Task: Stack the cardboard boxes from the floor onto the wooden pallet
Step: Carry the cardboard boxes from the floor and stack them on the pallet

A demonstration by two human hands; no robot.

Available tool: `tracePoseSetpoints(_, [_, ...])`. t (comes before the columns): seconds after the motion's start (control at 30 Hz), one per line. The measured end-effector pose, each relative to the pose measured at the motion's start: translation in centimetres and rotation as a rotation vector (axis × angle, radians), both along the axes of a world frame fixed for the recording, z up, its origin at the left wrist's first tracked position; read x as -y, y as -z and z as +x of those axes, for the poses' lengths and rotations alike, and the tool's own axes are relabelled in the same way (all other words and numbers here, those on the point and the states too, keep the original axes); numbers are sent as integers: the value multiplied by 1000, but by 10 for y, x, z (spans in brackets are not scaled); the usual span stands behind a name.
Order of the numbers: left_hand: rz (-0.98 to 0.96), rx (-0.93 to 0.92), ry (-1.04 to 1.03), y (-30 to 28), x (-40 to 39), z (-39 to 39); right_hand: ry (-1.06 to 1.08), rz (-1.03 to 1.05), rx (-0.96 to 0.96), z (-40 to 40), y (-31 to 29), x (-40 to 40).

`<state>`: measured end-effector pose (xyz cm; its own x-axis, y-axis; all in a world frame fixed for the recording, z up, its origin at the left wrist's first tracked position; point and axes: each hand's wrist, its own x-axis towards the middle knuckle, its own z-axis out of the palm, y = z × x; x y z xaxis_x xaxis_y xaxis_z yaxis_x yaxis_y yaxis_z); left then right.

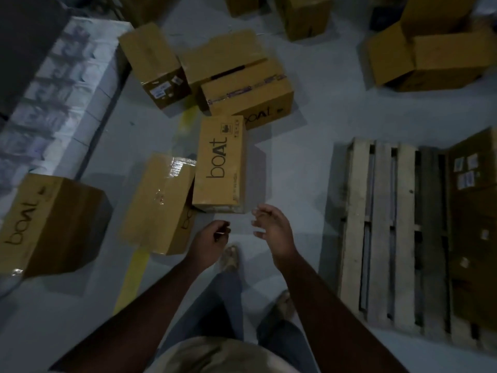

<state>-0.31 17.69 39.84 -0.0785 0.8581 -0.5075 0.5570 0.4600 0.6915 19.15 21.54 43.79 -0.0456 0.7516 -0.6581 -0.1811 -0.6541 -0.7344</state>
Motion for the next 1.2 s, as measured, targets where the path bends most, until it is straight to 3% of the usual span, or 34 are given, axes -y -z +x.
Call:
tracePoseSetpoints(0.3, [-141,33,-101,83,-113,-102,-25,-169,162,-110,100,-103])
tracePoseSetpoints(0.6, [-190,-80,32,249,-267,-172,-150,-133,296,-186,317,-232])
tracePoseSetpoints(0.77, [-289,-212,-121,351,-328,-193,-532,46,636,-199,428,-271])
tracePoseSetpoints(0.93, [-347,-182,-419,410,-355,-201,-767,-4,808,-211,474,-273])
tracePoseSetpoints(1.07, [-273,-140,-554,412,-349,-191,-706,101,890,-169,488,-264])
tracePoseSetpoints(1.13, [-242,12,-624,409,-343,-187,-516,47,861,-132,496,-263])
tracePoseSetpoints(1.2, [-276,84,-492,411,-345,-182,-247,-71,774,-101,497,-270])
